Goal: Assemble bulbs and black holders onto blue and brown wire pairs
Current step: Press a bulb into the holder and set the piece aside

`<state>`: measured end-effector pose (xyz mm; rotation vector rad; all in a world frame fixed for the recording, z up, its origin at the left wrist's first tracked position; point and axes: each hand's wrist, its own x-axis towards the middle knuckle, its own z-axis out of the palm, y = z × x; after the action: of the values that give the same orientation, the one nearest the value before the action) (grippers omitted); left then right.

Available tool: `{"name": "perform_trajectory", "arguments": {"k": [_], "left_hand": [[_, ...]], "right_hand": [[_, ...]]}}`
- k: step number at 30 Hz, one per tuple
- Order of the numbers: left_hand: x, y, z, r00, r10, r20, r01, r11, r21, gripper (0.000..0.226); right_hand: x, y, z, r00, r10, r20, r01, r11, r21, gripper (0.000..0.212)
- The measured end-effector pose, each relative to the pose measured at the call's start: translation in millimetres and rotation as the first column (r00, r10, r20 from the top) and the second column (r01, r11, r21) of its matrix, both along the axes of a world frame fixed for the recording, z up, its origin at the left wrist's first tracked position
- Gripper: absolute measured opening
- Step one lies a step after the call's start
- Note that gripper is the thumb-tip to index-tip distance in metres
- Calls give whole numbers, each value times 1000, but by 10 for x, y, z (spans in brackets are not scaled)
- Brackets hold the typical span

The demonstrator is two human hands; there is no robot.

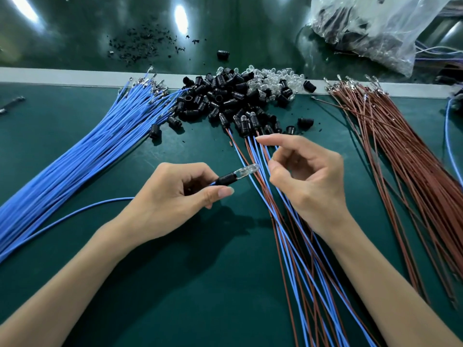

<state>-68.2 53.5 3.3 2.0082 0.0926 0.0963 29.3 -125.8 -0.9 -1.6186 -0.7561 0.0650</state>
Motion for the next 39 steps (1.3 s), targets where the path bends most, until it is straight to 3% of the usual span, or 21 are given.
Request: {"name": "perform_trajectory", "arguments": {"k": [2, 6, 9, 16, 30, 35, 39], "left_hand": [[0, 0, 4, 1000, 4, -7, -4, 1000, -4, 20], [-7, 26, 15, 997, -75, -29, 75, 997, 17, 19], [-17, 39, 16, 981, -186, -48, 188, 982, 25, 15], [-21, 33, 3, 981, -179, -76, 180, 983, 17, 20], [1, 67, 38, 971, -152, -186, 159, 987, 24, 22], [23, 73, 6, 976, -127, -179, 129, 992, 2, 26], [60, -18, 38, 988, -86, -130, 79, 995, -58, 28]], "right_hand": [[13, -1, -4, 999, 42, 9, -42, 999, 1, 42], [24, -13, 17, 957, 286, -53, -290, 954, -79, 41], [-26, 37, -14, 931, 356, 77, -331, 916, -228, 32], [-45, 50, -71, 919, 314, 239, -240, 926, -292, 17], [24, -40, -49, 916, 381, 128, -329, 893, -307, 11], [58, -57, -62, 926, 357, 122, -309, 904, -294, 11], [114, -51, -45, 962, 244, 120, -209, 947, -244, 12]]}}
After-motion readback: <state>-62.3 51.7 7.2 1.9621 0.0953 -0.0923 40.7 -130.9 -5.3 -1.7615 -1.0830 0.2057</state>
